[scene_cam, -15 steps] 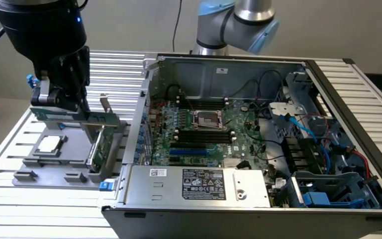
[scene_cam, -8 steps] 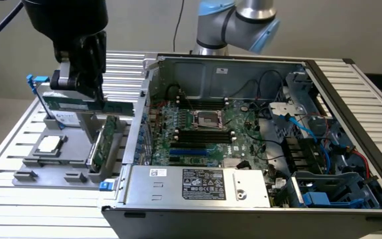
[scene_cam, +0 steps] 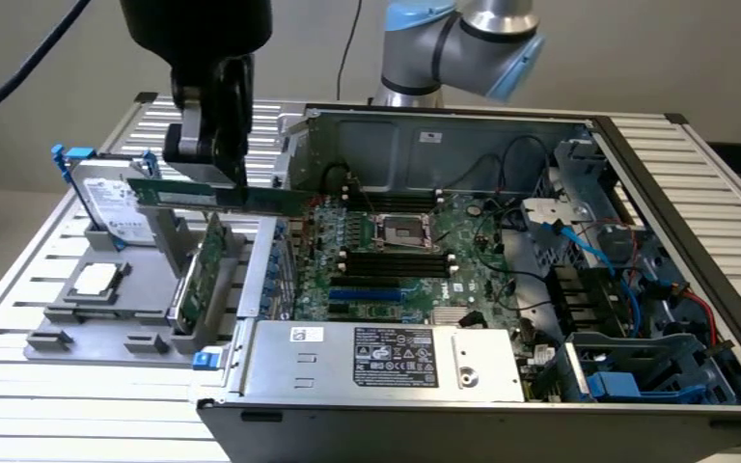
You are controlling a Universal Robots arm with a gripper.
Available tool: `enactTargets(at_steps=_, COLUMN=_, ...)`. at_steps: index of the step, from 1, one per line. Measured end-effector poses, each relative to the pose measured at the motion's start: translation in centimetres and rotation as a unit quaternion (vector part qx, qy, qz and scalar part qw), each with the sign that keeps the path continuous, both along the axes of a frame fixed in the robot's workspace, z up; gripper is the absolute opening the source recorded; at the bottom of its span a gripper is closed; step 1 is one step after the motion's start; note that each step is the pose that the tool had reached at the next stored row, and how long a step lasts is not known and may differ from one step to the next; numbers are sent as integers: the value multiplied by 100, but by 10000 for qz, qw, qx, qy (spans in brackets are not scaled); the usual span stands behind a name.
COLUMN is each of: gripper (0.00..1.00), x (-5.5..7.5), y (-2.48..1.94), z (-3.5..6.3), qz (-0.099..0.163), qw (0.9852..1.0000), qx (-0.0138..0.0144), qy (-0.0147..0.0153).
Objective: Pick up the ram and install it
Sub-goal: 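Pick up the ram and move it above insertion slot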
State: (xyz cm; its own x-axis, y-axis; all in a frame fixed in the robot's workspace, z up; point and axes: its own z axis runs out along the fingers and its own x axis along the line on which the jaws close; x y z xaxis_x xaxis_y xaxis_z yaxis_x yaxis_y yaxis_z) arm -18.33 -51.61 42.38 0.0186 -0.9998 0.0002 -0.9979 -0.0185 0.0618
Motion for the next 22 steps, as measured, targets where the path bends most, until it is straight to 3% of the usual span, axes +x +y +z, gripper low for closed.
enactTargets(at_steps=4, gripper=14, x=174, y=63, z=-7, qz=0, qw=10000, qx=0, qy=0)
enactTargets(at_steps=7, gripper=14, x=293, y=137, z=-26, qz=0, qw=10000, qx=-2, qy=0)
enactTargets(at_steps=22, gripper=14, x=741, y=683, z=-243, qz=0, qw=10000, qx=-15, qy=0)
